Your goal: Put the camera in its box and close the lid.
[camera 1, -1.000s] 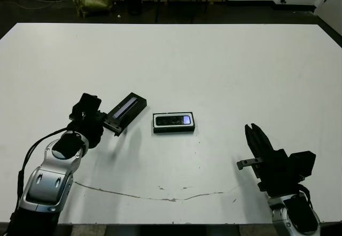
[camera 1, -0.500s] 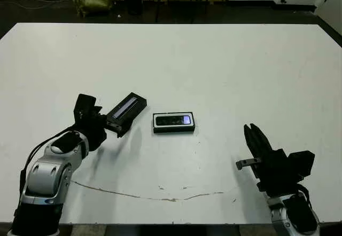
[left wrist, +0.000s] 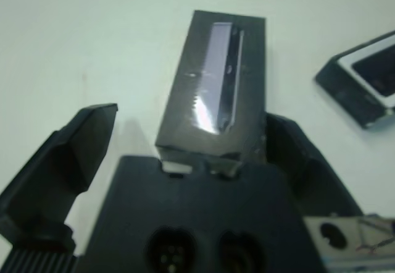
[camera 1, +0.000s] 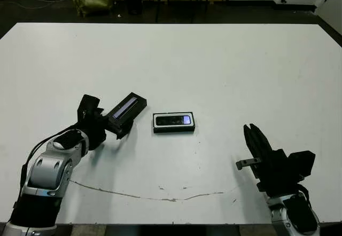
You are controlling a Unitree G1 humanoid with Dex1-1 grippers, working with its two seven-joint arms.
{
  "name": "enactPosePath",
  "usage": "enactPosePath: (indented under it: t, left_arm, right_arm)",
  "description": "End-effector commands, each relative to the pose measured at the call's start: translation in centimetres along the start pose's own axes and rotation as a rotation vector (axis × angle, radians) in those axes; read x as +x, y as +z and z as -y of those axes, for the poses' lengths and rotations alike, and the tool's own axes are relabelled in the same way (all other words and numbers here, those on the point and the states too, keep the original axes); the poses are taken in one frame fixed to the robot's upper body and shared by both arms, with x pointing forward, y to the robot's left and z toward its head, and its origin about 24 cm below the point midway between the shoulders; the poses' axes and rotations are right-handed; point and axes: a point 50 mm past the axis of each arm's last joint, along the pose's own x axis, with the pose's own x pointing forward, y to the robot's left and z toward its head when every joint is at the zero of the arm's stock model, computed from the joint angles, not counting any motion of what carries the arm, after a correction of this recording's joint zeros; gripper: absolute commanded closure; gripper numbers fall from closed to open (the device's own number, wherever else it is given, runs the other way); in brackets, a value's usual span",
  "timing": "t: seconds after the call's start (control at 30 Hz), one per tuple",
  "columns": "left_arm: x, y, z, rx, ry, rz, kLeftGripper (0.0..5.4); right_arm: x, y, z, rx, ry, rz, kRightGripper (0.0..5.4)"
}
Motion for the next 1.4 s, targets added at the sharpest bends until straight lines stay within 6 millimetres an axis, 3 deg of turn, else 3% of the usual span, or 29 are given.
enactPosePath:
  t: [0.03, 0.23, 0.73, 0.9, 1.07, 1.2, 1.4]
  left_arm:
    - [0.2, -0.3, -0.5, 0.100, 0.036, -0.012, 0.02]
    - [0.2, -0.4, -0.4, 0.181, 0.025, -0.003, 0.02]
    - [0.3, -1.2, -0.3, -0.199, -0.153, -0.093, 0.02]
    - [0.7, -1.8, -0.7, -0.197, -0.164, -0.122, 0.02]
    - [1.3, -2.5, -1.1, -0.089, -0.124, -0.147, 0.02]
    - [1.7, -2.9, -1.2, 0.000, -0.089, -0.168, 0.42]
    - [1.8, -3.4, -0.7, 0.128, -0.110, -0.162, 1.73]
  right_arm:
    - [-0.7, -0.8, 0.2, 0.009, -0.011, -0.058, 5.40]
    - [-0.7, -0.8, 0.1, 0.005, -0.014, -0.060, 5.40]
    - [-0.9, -0.3, 0.2, -0.012, -0.041, -0.072, 5.40]
    - [-1.0, -0.3, 0.3, 0.000, -0.052, -0.076, 5.40]
    - [-1.1, -0.2, 0.3, -0.004, -0.061, -0.079, 5.40]
    - [-1.1, -0.3, 0.4, 0.005, -0.056, -0.073, 5.40]
    - [-1.2, -0.3, 0.4, 0.017, -0.059, -0.081, 5.40]
